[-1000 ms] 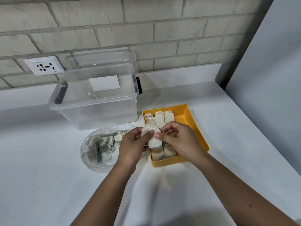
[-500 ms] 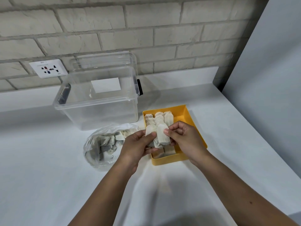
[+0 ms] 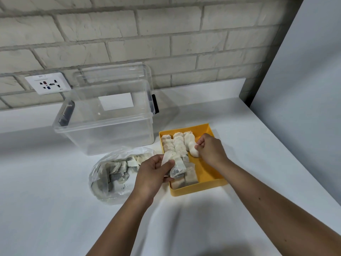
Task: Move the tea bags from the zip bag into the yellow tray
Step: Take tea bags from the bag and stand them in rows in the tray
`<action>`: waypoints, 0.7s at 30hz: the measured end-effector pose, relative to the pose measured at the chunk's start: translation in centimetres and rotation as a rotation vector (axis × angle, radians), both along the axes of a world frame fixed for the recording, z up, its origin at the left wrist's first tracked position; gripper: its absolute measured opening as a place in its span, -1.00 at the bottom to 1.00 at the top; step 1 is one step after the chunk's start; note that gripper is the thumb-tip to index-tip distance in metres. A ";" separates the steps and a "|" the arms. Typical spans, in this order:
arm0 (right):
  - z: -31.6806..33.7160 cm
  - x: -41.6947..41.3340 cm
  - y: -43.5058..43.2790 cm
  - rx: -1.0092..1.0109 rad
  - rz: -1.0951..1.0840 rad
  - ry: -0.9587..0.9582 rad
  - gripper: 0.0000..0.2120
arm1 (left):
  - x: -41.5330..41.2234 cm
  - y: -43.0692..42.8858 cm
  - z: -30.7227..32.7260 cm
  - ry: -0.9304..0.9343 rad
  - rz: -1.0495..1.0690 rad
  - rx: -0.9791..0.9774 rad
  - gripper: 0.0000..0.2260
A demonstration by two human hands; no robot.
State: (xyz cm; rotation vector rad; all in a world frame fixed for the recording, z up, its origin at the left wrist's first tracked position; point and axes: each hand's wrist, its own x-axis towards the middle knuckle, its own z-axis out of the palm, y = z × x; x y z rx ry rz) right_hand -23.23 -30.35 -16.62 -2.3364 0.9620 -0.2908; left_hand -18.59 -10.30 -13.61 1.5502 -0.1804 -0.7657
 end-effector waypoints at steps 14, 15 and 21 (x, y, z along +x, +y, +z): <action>1.7 -0.5 1.4 0.188 0.020 -0.268 -0.81 | 0.3 0.3 0.6 -0.001 0.007 -0.051 -0.90; 2.8 -1.7 2.6 0.320 0.057 -0.334 -0.80 | 0.3 0.4 0.8 0.006 0.018 -0.067 -0.90; 4.5 -6.5 7.3 0.573 0.102 -0.426 -0.77 | -1.3 0.8 1.4 -0.014 -0.001 -0.107 -0.91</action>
